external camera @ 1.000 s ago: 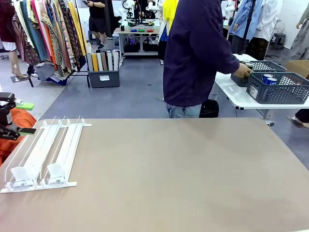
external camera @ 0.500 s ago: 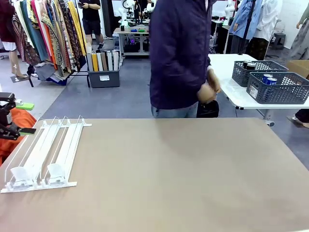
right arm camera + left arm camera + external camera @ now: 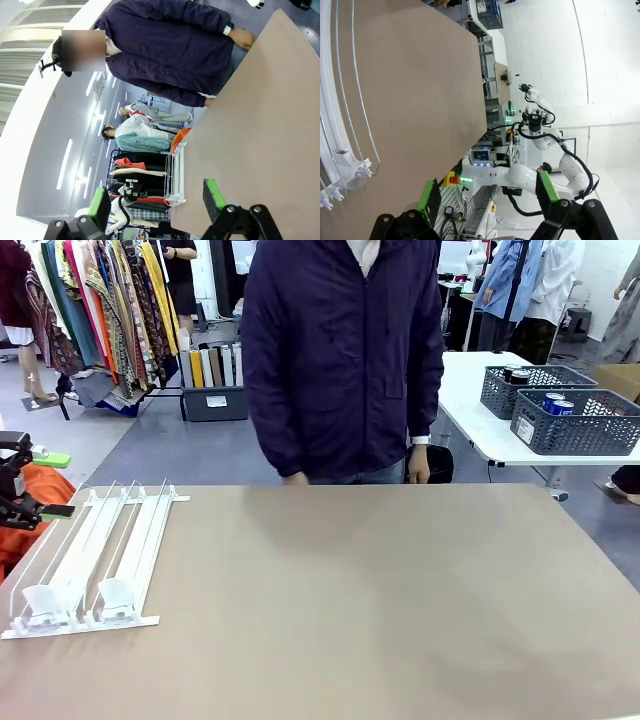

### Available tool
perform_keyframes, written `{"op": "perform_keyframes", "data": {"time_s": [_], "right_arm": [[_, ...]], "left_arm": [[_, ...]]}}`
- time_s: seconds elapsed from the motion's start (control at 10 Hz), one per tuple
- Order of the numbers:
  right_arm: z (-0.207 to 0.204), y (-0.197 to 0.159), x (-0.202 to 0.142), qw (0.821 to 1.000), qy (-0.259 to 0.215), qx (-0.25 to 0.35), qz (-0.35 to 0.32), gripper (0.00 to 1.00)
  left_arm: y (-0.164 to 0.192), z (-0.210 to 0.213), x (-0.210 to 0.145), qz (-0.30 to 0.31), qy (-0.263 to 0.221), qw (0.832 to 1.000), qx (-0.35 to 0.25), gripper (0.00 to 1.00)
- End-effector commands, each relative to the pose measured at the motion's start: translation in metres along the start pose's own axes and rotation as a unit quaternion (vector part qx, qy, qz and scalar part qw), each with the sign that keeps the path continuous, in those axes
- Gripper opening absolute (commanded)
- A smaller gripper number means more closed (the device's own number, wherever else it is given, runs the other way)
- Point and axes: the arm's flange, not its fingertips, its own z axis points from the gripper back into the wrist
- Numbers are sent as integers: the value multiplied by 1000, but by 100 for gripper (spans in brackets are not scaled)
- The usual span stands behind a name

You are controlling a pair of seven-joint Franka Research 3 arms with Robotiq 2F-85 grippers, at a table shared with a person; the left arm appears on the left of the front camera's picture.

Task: Retrieve and store the cans from the dispenser.
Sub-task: Pick up one can from the Automatic Can Dispenser and place it in the middle of the table.

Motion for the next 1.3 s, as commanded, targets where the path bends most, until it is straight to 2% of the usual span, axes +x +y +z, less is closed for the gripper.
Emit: {"op": "perform_keyframes", "data": {"time_s": [0.0, 1.2], "right_arm": [[-1, 4, 1, 1000, -2, 4, -3, 100], [-1, 4, 1, 1000, -2, 4, -3, 100]], "left_arm": [[-2, 1, -3, 3, 1, 1000, 6, 100], [-2, 1, -3, 3, 1, 1000, 6, 100]]}}
